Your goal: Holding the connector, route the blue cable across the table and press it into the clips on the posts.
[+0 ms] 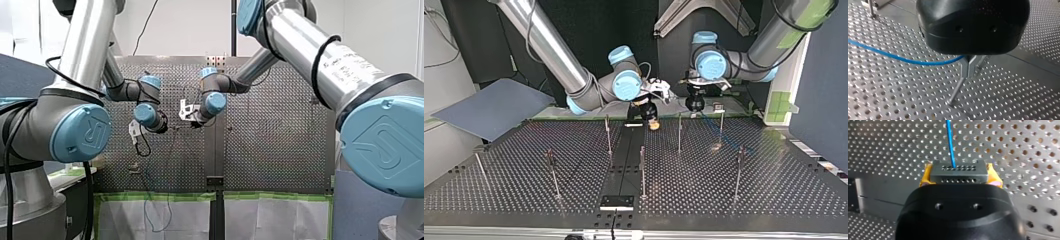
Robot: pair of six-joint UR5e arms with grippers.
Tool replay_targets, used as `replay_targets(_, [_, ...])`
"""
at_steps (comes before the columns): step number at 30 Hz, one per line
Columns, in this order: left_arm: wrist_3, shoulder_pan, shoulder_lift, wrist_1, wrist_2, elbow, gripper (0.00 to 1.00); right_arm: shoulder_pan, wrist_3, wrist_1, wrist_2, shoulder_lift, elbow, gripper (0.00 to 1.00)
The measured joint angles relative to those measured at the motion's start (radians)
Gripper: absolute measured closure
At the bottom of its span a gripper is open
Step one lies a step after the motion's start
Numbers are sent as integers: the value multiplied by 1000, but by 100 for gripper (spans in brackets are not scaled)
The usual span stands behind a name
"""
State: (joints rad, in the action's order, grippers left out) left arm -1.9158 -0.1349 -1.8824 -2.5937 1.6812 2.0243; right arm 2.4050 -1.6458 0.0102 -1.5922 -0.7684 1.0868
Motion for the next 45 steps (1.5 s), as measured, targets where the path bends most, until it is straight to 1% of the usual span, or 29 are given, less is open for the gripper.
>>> replay_targets(4, [-2,5,-12,8,2,1,99,-1,1,1,1,16,0,100])
replay_targets(9, [-4,7,-14,23,2,1,99,-3,0,2,1,20,0,100])
replay_targets(12, [-12,10,-17,39,-6,1,99,-7,-1,2,2,21,0,100])
replay_targets(15, [-31,14,-32,58,-21,0,99,-12,-2,2,4,22,0,100])
replay_targets(20, [-40,21,-69,89,-32,-1,99,-20,-2,3,4,23,0,100])
replay_targets(26, [-61,39,-84,126,-41,-16,99,-29,2,5,5,23,0,100])
replay_targets(32, [-75,58,-92,140,-75,-46,99,-39,5,16,24,23,0,100])
replay_targets(37, [-88,67,-125,119,-107,-86,99,-47,12,20,31,23,-3,100])
replay_targets(41, [-100,80,-160,111,-107,-122,99,-53,15,21,36,23,-6,100])
replay_targets(45, [-109,106,-179,103,-117,-156,99,-64,16,22,39,23,-7,100])
